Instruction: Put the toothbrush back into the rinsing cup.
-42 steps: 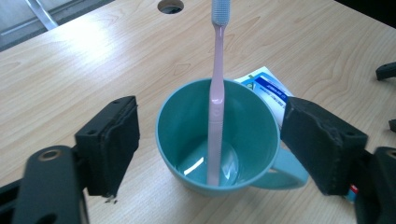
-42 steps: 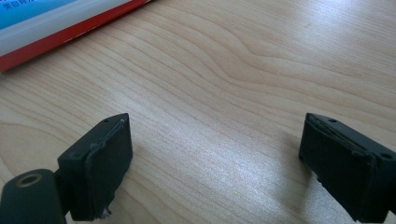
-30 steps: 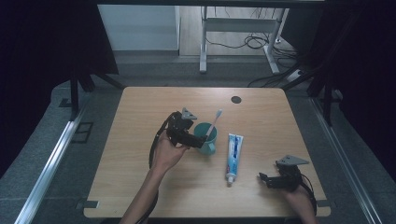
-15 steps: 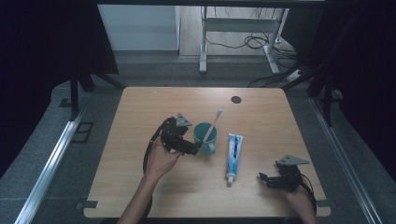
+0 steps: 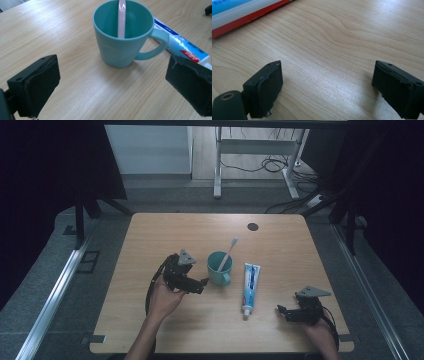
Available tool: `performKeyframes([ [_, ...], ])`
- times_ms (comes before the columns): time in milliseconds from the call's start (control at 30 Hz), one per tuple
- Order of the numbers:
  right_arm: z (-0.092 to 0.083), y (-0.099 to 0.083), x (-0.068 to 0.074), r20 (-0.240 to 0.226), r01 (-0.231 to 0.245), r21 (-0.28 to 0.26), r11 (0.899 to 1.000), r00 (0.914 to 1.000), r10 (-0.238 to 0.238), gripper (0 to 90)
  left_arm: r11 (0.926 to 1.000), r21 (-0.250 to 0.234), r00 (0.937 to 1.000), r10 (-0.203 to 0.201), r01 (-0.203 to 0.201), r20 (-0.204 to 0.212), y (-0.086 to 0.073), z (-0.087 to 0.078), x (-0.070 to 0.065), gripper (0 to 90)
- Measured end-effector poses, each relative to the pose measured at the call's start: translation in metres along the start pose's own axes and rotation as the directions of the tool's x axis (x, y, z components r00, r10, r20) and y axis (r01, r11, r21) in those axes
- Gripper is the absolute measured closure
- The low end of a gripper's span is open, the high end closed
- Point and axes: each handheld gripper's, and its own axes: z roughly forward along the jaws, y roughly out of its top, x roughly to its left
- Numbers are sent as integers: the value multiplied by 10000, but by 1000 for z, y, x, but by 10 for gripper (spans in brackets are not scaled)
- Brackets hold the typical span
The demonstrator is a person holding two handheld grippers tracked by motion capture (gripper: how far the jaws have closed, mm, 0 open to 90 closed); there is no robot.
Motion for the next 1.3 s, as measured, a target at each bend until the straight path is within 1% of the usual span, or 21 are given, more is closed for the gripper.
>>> performKeyframes([
  [67, 0, 0, 0, -2, -7, -3, 10000, 10000, 7, 94, 9999, -114, 10000, -17, 17, 11, -5, -1, 0, 0],
  [233, 0, 0, 0, 1, -4, -2, 10000, 10000, 4, 94, 9999, -152, 10000, -63, 63, 5, -18, -1, 1, 0],
  [400, 0, 0, 0, 4, 2, -9, 10000, 10000, -2, 95, 9991, -423, 9999, -8, 14, 143, -32, -3, 2, 0],
  [533, 0, 0, 0, 11, 8, -8, 10000, 10000, -8, 96, 9989, -461, 10000, 35, -34, 8, -42, -3, 1, 0],
  [700, 0, 0, 0, 23, 1, -7, 10000, 10000, -1, 97, 9983, -581, 10000, -95, 94, -12, -54, -2, 0, 0],
  [1100, 0, 0, 0, 35, -5, -6, 10000, 10000, 5, 97, 9983, -528, 9997, -242, 236, -96, -83, 4, -5, 0],
  [1300, 0, 0, 0, 45, -12, -10, 10000, 10000, 12, 97, 9995, -194, 9994, -251, 246, -222, -97, 13, -8, 0],
])
